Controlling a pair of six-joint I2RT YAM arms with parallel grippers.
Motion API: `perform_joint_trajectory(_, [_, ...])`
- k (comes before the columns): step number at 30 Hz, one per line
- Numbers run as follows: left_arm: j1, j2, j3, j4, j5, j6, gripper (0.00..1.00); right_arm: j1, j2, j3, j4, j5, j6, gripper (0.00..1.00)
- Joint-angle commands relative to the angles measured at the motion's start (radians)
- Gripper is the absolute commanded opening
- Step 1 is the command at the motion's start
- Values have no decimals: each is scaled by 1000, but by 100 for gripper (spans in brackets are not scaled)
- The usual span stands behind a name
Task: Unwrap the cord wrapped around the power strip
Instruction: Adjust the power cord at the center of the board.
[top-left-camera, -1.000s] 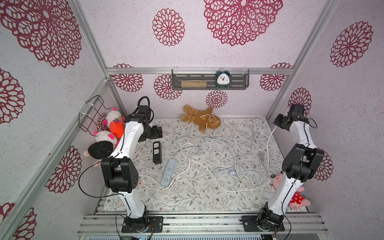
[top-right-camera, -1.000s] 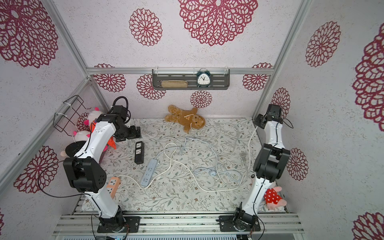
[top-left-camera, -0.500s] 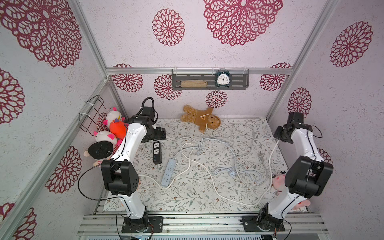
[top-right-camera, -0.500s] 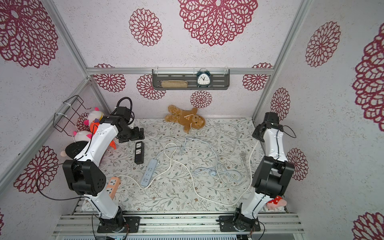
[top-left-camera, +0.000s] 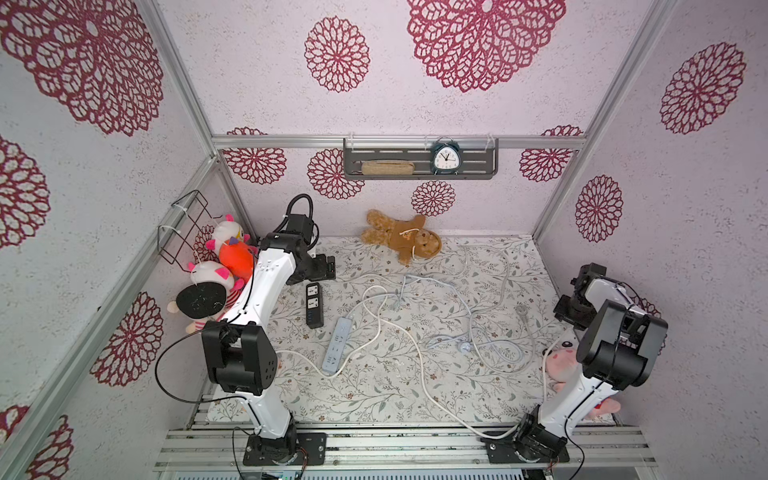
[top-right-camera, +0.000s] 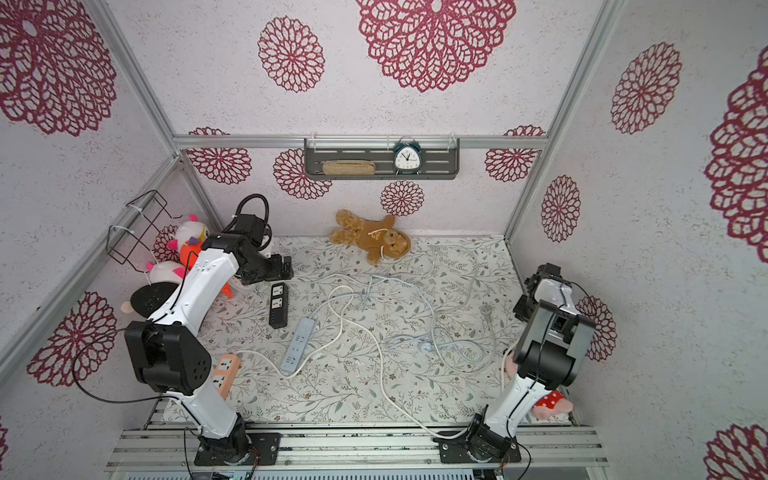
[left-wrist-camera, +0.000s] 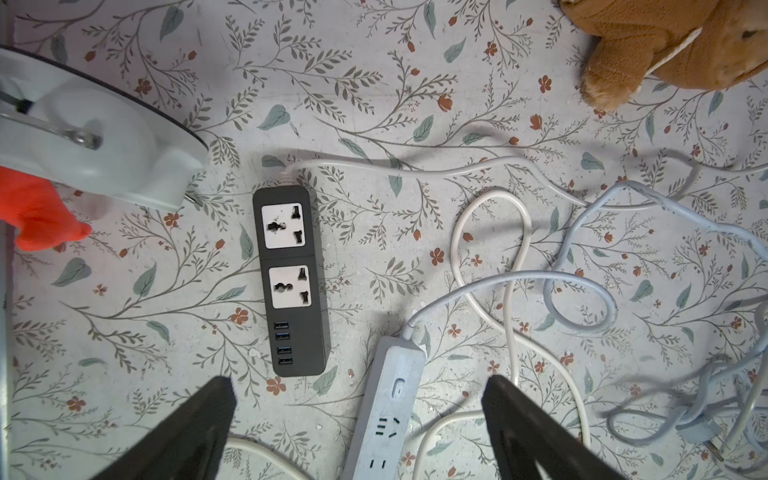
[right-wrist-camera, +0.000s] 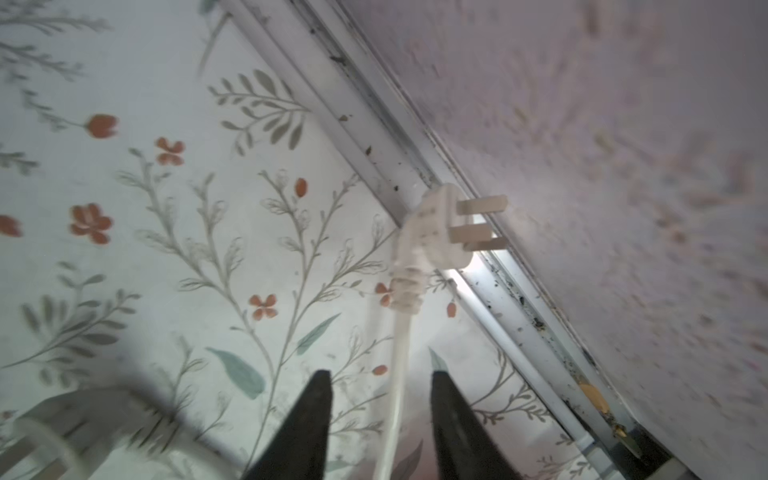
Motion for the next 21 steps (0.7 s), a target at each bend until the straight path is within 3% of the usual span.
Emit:
perform_joint_trajectory(1, [-4, -23, -8, 34, 21, 2, 97, 45, -97, 63, -17, -26, -36, 51])
perform_joint_trajectory(5, [-9, -20, 2, 38, 23, -5, 97, 134, -136, 51, -23, -74, -86, 52])
perform_joint_trajectory(9, [-15, -19, 13, 39, 23, -12, 97, 209, -102, 5, -59, -108, -127, 47])
perform_joint_trajectory(21, [-23, -16, 30, 42, 23, -20, 97, 223, -14, -129, 62, -135, -116, 50])
